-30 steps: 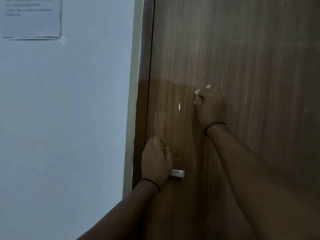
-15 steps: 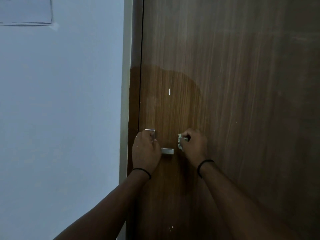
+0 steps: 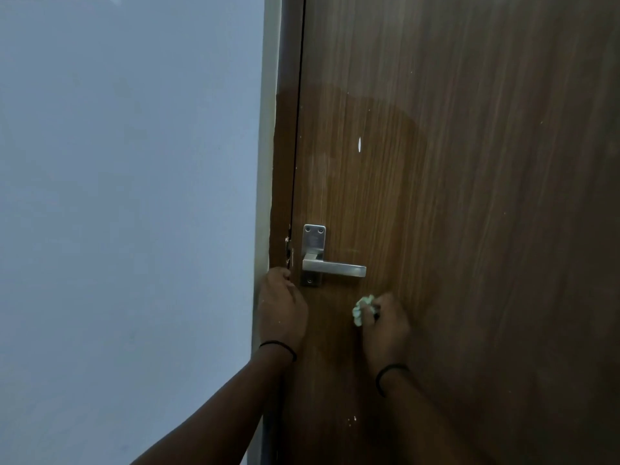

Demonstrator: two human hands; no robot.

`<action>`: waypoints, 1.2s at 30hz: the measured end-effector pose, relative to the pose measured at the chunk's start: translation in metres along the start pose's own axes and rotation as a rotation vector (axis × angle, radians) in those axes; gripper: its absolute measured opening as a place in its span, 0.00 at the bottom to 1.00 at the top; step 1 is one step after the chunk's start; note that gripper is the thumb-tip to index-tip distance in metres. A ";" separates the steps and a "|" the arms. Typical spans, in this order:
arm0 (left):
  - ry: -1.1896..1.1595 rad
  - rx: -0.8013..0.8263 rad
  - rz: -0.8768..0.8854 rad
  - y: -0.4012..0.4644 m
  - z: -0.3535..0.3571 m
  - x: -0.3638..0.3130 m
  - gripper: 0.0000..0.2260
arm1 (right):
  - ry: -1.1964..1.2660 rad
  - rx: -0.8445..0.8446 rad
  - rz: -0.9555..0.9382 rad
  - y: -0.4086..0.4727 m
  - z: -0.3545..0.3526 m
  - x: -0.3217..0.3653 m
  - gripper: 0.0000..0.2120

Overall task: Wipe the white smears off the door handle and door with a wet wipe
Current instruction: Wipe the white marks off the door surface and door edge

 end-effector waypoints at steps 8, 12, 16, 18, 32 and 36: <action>-0.047 -0.028 0.022 -0.018 -0.013 0.036 0.09 | -0.072 0.475 -0.193 -0.058 0.091 0.058 0.13; -0.061 -0.024 0.018 -0.018 -0.005 0.040 0.08 | -0.146 0.537 -0.316 -0.065 0.083 0.032 0.17; -0.047 0.033 -0.050 -0.026 0.008 0.048 0.04 | -0.170 0.279 -0.331 -0.042 0.035 -0.014 0.09; -0.045 0.083 -0.067 -0.032 0.015 0.046 0.04 | -0.148 0.094 -0.324 -0.017 0.012 -0.020 0.05; -0.207 0.191 0.008 -0.060 0.000 -0.015 0.09 | 0.576 0.121 0.471 -0.014 -0.027 0.020 0.14; -0.224 0.328 0.054 -0.065 -0.013 -0.032 0.18 | 0.683 0.209 0.596 -0.033 -0.029 0.037 0.14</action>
Point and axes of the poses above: each hand's wrist, its own y-axis towards the middle knuckle, its own z-axis out of the palm, x = y × z, the point moved 2 cm from there along y, towards the middle knuckle, and after that the axes turned 13 degrees about -x, right-handed, at the moved point
